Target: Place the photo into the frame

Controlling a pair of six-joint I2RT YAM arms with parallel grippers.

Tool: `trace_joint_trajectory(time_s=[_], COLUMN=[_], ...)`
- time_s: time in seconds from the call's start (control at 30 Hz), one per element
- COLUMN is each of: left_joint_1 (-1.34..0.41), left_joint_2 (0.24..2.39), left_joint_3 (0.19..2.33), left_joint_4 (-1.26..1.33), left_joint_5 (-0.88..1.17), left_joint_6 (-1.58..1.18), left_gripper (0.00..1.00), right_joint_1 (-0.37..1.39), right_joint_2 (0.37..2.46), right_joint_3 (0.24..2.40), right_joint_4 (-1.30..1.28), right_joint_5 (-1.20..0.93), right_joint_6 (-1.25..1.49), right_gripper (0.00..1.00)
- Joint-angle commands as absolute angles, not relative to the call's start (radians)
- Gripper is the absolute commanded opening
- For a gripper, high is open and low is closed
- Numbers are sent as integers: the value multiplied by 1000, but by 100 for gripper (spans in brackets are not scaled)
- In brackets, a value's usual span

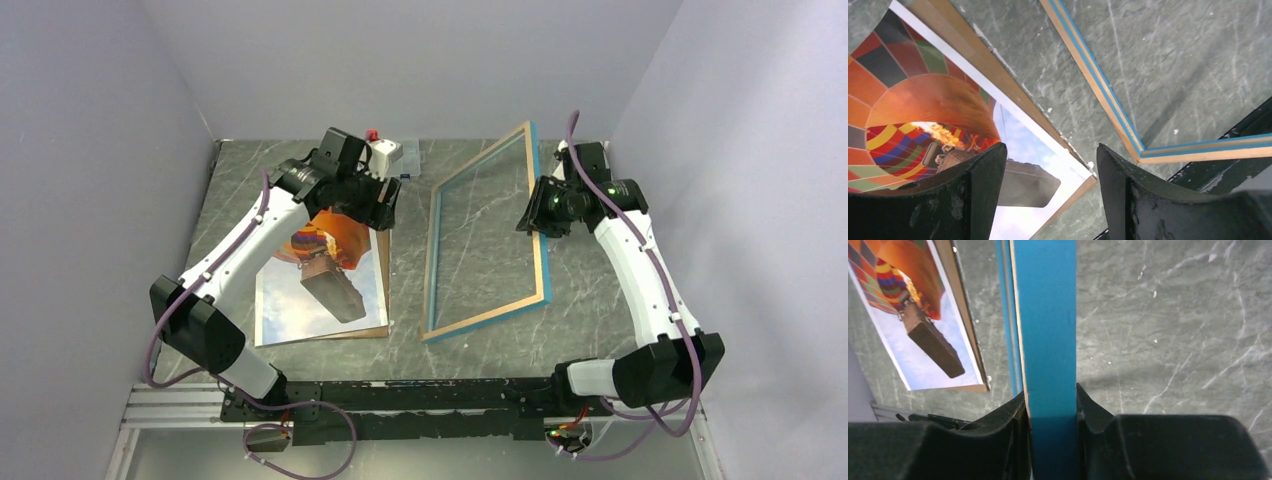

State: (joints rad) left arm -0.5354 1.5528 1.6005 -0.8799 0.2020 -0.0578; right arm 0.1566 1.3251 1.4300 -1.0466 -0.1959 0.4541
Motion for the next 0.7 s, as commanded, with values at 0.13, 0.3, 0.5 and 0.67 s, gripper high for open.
trace_joint_trajectory(time_s=[0.13,0.3,0.5,0.67], left_joint_1=[-514,-514,-511,-509], left_joint_2=[1502,1509,1514,1521], left_joint_3=[1570,1560,1540,1540], left_joint_4=[-858,-852,-840,-836], left_joint_5=[158,144,143,146], left_joint_6=[-12,-12,26,28], left_gripper=[71,72,72,71], right_joint_1=[159,169,196,204], right_joint_2=[1300,1323,1344,1374], right_joint_3=[1307,1246,1206,1220], right_joint_4=[-1056,-1053,-1047,-1049], right_joint_5=[-82,-18,36,95], right_joint_6=[326,298,281,272], right_gripper=[24,18,16,15])
